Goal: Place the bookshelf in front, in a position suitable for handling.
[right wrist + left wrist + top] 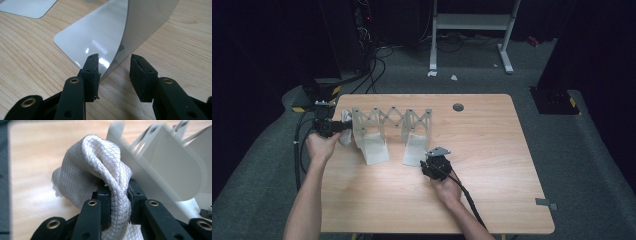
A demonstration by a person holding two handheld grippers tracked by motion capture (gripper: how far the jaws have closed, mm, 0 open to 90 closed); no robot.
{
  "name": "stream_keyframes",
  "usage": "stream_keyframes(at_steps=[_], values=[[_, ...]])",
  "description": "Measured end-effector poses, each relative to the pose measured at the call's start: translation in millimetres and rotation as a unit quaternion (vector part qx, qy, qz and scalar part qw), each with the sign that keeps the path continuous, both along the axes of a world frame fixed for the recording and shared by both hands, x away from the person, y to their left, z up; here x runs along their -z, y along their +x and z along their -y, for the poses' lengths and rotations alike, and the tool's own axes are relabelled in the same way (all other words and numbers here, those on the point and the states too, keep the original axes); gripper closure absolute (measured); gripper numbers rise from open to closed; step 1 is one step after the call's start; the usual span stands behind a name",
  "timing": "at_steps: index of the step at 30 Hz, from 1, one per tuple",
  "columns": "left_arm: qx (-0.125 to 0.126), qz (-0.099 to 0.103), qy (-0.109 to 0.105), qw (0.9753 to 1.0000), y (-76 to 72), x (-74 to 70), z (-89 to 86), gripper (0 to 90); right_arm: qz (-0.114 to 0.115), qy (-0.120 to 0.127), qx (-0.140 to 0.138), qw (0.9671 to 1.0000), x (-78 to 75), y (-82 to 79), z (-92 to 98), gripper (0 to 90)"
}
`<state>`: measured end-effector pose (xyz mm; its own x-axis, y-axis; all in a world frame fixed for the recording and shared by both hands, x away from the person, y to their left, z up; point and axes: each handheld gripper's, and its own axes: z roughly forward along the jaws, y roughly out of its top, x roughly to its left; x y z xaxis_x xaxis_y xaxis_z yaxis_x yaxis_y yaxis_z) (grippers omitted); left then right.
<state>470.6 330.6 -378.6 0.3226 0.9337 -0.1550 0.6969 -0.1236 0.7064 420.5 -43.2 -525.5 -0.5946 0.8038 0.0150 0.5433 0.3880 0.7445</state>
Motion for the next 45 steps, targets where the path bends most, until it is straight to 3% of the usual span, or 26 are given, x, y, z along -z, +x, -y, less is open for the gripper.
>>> stream_keyframes(at_steps=[3, 6, 10, 15, 18, 22, 25, 29, 31, 33, 37, 42, 45], values=[[-0.008, 0.001, -0.019, 0.9998, 2.0, -2.6, -2.8, 76.0, 0.000, 0.000, 0.000, 1.0000, 0.0, -0.1, 0.0, 59.3], [-0.014, -0.019, -0.011, 0.9997, 7.0, 9.2, -1.4, 76.0, -0.001, 0.001, -0.001, 1.0000, 0.0, 0.0, 0.1, 59.2], [-0.018, -0.056, -0.009, 0.9982, 9.4, 40.1, 1.5, 76.0, 0.000, 0.001, -0.002, 1.0000, 0.1, 0.2, 0.4, 59.1], [-0.010, -0.099, -0.012, 0.9949, -0.6, 81.1, 5.4, 75.9, 0.000, 0.000, -0.002, 1.0000, 0.1, 0.2, 0.5, 59.0], [-0.006, -0.108, -0.007, 0.9942, -10.1, 95.3, 10.7, 76.0, 0.000, 0.000, -0.002, 1.0000, 0.1, 0.1, 0.4, 59.0], [0.007, -0.091, -0.006, 0.9958, -26.1, 85.8, 13.8, 75.9, 0.001, 0.000, -0.002, 1.0000, 0.1, 0.2, 0.4, 59.0], [0.014, -0.058, -0.017, 0.9981, -38.8, 64.9, 12.2, 75.9, 0.001, 0.000, -0.003, 1.0000, 0.1, 0.1, 0.3, 59.0], [0.012, -0.014, -0.034, 0.9992, -51.3, 30.9, 10.9, 75.8, 0.000, -0.001, -0.002, 1.0000, 0.0, -0.1, 0.1, 59.0], [0.012, 0.001, -0.025, 0.9996, -55.7, 19.5, 14.0, 75.8, 0.000, -0.001, -0.002, 1.0000, 0.0, -0.1, 0.1, 59.0], [0.011, -0.001, -0.004, 0.9999, -57.3, 19.8, 17.8, 75.8, 0.001, -0.001, -0.002, 1.0000, 0.1, -0.1, 0.2, 59.0], [0.007, -0.036, -0.005, 0.9993, -54.8, 48.1, 19.4, 75.8, 0.000, 0.000, -0.001, 1.0000, 0.0, -0.2, 0.0, 59.0], [0.007, -0.089, 0.010, 0.9960, -56.1, 95.6, 31.1, 75.6, 0.000, 0.000, -0.002, 1.0000, 0.1, -0.1, 0.2, 59.0], [0.010, -0.094, 0.020, 0.9954, -62.1, 107.4, 41.3, 75.4, 0.001, 0.000, -0.002, 1.0000, 0.1, 0.1, 0.3, 58.9]])
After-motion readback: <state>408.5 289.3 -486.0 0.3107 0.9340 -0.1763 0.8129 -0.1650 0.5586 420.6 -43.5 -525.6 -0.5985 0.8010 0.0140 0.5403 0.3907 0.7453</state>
